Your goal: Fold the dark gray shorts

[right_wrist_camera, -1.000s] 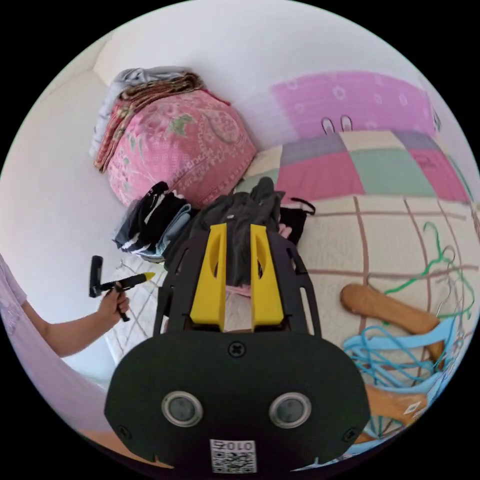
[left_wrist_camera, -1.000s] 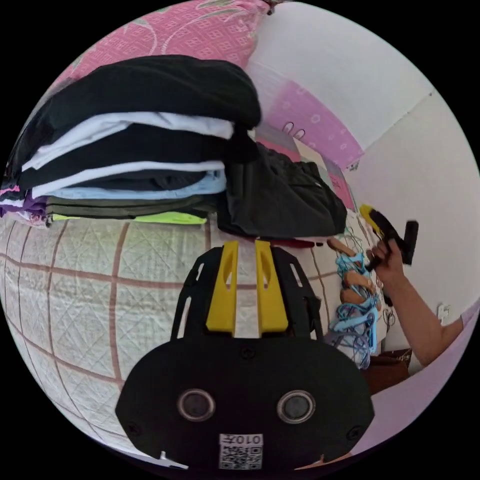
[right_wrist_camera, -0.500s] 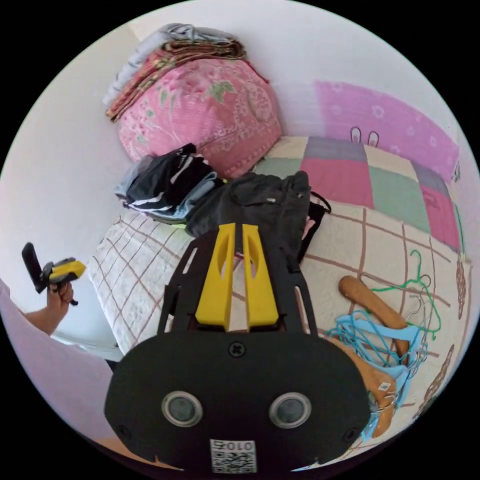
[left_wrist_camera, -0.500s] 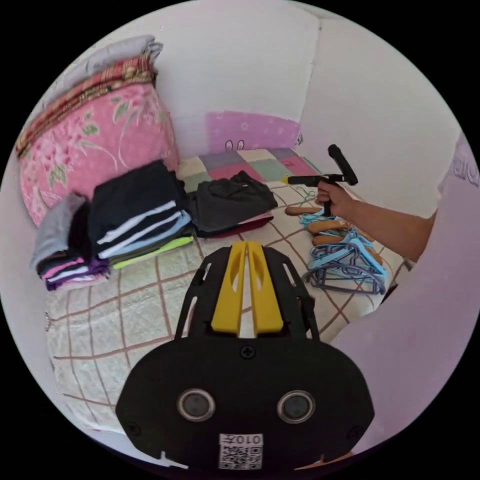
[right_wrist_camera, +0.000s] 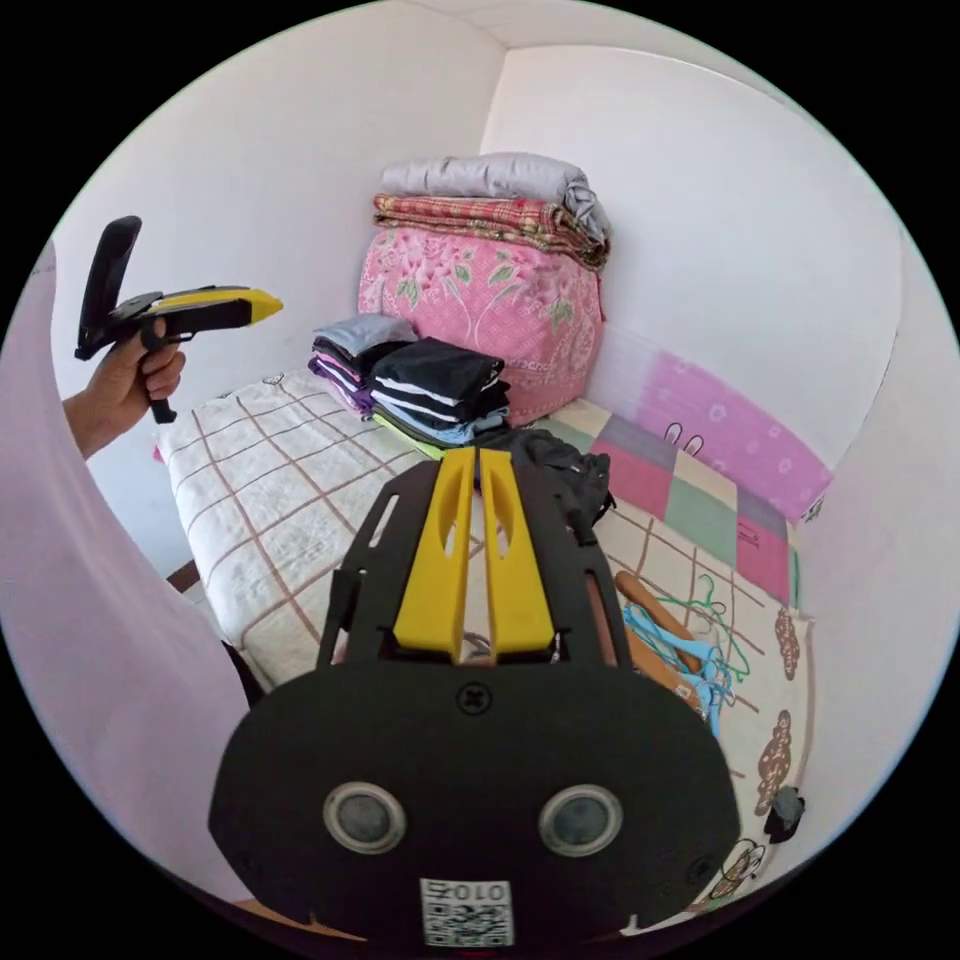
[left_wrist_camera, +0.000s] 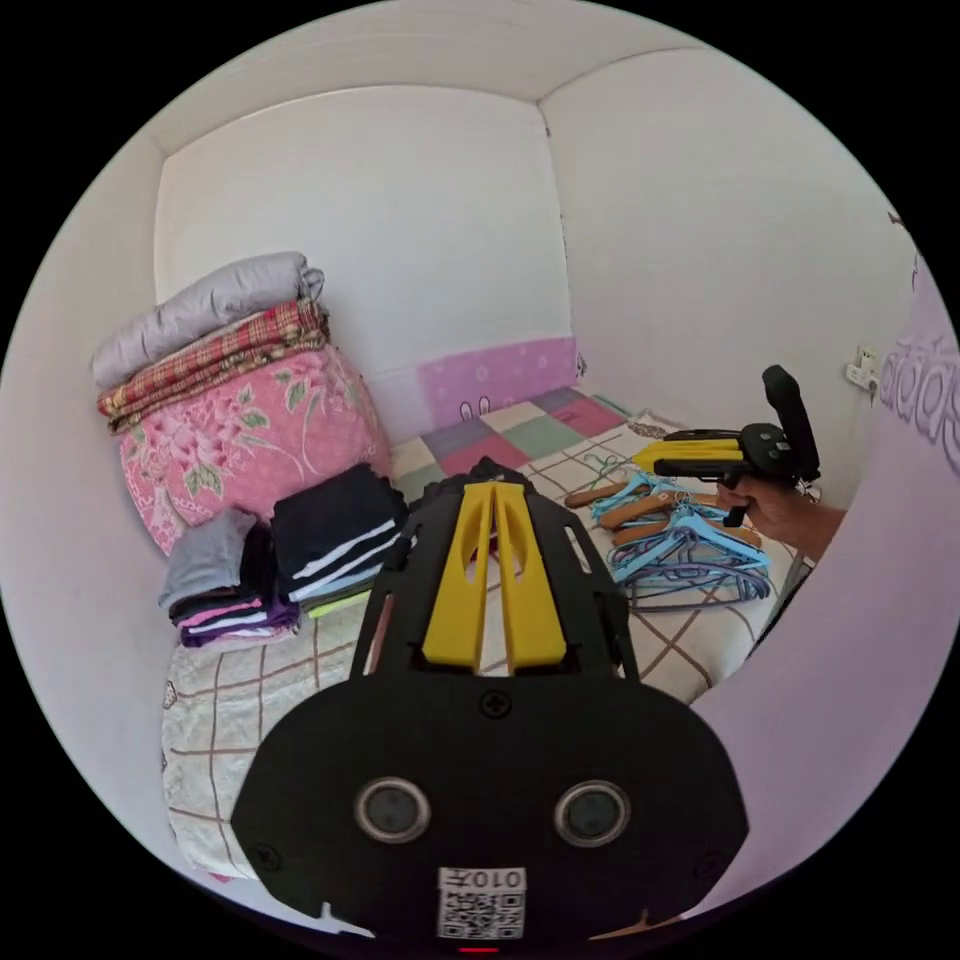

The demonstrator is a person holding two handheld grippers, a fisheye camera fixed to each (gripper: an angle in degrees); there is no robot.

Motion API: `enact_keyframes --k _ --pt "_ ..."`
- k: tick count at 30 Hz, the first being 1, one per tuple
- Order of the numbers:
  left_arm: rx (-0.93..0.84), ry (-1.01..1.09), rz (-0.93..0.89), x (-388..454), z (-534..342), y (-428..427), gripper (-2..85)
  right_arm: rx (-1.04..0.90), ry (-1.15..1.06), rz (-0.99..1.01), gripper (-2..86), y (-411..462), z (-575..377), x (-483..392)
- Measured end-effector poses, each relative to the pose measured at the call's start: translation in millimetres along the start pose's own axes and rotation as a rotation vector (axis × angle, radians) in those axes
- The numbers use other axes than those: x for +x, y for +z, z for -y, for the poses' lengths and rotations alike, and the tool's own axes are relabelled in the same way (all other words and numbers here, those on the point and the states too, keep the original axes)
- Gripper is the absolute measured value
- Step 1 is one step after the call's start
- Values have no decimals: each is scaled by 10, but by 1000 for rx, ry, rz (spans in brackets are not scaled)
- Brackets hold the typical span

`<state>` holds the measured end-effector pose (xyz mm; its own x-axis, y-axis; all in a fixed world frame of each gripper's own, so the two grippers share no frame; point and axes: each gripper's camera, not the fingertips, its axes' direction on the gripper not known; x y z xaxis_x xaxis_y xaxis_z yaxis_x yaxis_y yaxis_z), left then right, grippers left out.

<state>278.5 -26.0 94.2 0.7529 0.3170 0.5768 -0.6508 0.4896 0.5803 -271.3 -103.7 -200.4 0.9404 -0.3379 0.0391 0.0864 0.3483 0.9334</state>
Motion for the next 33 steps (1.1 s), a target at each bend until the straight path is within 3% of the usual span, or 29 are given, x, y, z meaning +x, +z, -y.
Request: enact_keyframes --k 12,14,20,28,33 --pt "290 282 -156 -489 221 -1555 2 64 235 -453 56 -1665 -237 -2139" --pt "393 278 -239 -608 153 -1824 8 8 259 -548 60 -1882 -351 -2609" --pt "399 358 -495 -577 134 -2199 3 69 411 -573 26 -2749 -759 -3424" --pt "550 200 -473 -560 23 -2742 3 155 605 -825 21 -3853 -1186 -3737" --pt "467 248 -524 -297 143 -2902 1 100 648 -930 17 -4364 -1592 -3633"
